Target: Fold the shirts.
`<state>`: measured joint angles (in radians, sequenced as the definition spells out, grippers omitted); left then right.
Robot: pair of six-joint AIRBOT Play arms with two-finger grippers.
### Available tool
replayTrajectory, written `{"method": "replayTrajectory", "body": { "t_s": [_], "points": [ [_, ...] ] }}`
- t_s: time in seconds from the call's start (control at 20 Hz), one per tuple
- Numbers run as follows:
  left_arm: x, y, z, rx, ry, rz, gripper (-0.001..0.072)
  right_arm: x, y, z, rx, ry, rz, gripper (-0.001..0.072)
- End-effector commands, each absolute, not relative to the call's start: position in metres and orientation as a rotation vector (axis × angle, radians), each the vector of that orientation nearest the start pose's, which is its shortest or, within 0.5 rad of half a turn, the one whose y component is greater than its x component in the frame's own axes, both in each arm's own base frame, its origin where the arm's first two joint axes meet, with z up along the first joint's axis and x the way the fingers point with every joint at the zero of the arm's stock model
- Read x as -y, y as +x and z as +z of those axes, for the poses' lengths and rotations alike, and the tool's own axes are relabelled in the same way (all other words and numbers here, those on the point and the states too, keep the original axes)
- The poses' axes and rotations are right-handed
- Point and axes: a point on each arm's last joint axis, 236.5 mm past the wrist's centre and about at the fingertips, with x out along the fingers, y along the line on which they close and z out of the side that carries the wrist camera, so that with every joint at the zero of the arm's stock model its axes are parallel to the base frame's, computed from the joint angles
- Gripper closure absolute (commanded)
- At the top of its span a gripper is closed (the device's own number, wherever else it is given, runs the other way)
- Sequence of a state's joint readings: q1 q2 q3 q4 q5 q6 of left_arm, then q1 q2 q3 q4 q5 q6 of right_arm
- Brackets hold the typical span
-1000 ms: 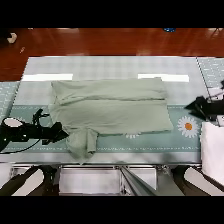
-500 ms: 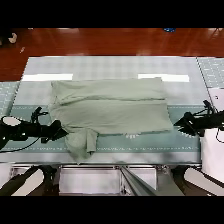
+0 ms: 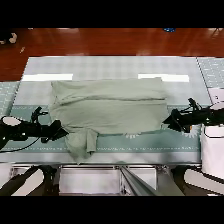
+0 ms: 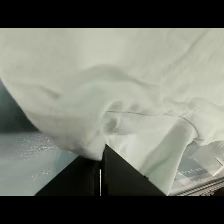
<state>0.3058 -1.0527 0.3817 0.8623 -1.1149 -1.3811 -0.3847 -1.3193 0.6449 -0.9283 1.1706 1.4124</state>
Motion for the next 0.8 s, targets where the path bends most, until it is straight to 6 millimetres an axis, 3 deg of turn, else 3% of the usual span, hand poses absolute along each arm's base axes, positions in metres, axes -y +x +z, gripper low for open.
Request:
{"method": "replayTrajectory", "body": {
  "t_s": [0.0,0.1,0.25,0.45,0.55,0.75],
  "points": [
    [0.079,0.209,-0.102,-1.522,-0.875,-0.122,0.0685,-0.052,0.272,-0.096,-1.546,0.876,0.167,0.0681],
    [0.07,0.224,-0.092,-1.483,-0.867,-0.124,0.0686,-0.046,0.277,-0.082,-1.547,0.836,0.206,0.0682],
    [0.054,0.258,-0.058,-1.395,-0.84,-0.15,0.0685,-0.038,0.292,-0.054,-1.487,0.764,0.252,0.0682],
    [0.04,0.328,-0.019,-1.214,-0.866,-0.147,0.0686,-0.022,0.344,-0.032,-1.31,0.741,0.215,0.0682],
    [0.04,0.358,-0.013,-1.204,-0.863,-0.175,0.0686,-0.028,0.369,-0.026,-1.259,0.759,0.261,0.0682],
    [0.044,0.414,-0.02,-1.223,-0.831,-0.219,0.0686,-0.035,0.421,-0.023,-1.213,0.746,0.3,0.0682]
  ]
}}
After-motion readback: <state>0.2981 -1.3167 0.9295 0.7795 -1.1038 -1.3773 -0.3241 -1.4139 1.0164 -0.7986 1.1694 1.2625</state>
